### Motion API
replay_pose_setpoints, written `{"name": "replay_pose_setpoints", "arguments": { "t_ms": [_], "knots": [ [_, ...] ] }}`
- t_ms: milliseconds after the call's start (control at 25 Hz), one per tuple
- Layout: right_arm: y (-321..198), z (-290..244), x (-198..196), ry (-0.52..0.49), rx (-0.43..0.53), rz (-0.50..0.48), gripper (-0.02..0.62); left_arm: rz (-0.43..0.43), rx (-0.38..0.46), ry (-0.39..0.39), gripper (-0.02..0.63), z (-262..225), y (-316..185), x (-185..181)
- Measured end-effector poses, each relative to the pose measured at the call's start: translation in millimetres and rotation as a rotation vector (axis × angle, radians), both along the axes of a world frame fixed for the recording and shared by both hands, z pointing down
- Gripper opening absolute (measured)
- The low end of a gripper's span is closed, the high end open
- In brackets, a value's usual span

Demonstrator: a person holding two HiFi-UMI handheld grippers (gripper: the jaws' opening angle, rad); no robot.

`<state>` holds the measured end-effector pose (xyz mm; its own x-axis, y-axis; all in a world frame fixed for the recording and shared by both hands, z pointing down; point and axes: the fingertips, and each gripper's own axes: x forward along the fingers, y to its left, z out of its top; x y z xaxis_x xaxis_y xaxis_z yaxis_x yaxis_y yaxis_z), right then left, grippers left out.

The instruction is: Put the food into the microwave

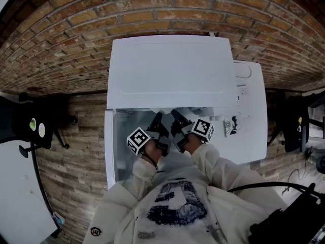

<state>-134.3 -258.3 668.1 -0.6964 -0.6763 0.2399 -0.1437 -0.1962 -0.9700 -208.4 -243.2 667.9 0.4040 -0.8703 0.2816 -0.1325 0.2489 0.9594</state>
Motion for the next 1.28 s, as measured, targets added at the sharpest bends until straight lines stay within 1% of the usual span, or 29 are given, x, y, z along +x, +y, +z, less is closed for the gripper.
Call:
{"name": "replay_pose_setpoints", "arguments": {
  "t_ms": [120, 280, 760, 920, 1000, 1120, 1160, 1280],
  "knots": [
    [-4.7, 1.9, 0.2, 0.003, -0.002, 0.024, 0.028, -0.004, -0.004, 0.005, 0.029, 1.0, -5.3, 0.0],
    [-10.7, 3.7, -1.1, 0.002, -0.001, 0.032, 0.028, -0.009, -0.002, 0.008, 0.028, 2.3, -10.9, -2.6],
    [-17.9, 3.6, -4.7, -0.012, 0.002, 0.04, 0.028, -0.004, -0.012, 0.007, 0.028, 4.1, -17.6, -5.7],
    [-19.1, -0.3, -6.1, -0.021, 0.015, 0.035, 0.031, 0.002, 0.007, -0.003, 0.029, 1.2, -19.0, -6.0],
    [-18.8, -1.9, -5.2, -0.018, 0.016, 0.038, 0.036, 0.013, 0.014, -0.015, 0.041, -2.1, -19.5, -4.9],
    [-15.8, -3.6, -2.7, -0.009, 0.019, 0.04, 0.091, 0.021, 0.023, -0.04, 0.088, -5.8, -18.8, -5.4],
    [-14.0, -4.2, -2.1, -0.005, 0.02, 0.036, 0.098, 0.02, 0.023, -0.05, 0.1, -6.1, -17.6, -6.3],
    [-6.4, -8.1, -0.2, 0.001, 0.028, 0.022, 0.098, 0.018, 0.021, -0.08, 0.105, -7.2, -10.5, -8.3]
  ]
}}
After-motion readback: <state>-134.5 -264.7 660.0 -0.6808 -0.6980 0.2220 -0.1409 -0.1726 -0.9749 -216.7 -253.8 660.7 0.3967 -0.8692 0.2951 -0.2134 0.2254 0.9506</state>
